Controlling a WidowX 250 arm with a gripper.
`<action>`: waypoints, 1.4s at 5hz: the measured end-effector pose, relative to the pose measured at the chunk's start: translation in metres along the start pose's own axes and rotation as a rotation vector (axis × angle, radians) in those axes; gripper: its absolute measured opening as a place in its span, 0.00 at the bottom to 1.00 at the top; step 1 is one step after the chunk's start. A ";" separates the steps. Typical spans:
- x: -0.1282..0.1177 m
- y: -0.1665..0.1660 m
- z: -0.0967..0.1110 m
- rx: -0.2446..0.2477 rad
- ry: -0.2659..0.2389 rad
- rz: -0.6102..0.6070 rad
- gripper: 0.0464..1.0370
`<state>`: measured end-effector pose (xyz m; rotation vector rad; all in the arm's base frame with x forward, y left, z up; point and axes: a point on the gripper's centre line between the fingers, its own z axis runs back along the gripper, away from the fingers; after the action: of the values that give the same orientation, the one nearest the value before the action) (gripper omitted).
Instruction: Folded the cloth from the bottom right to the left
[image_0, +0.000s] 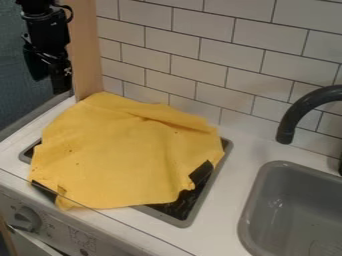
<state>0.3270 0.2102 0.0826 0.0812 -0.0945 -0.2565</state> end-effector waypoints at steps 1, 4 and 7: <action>-0.004 -0.008 -0.014 -0.037 0.030 0.003 0.96; 0.016 -0.104 -0.009 -0.182 0.049 -0.015 0.96; 0.031 -0.200 0.014 -0.214 0.023 -0.103 0.96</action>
<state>0.3057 0.0081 0.0810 -0.1242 -0.0399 -0.3672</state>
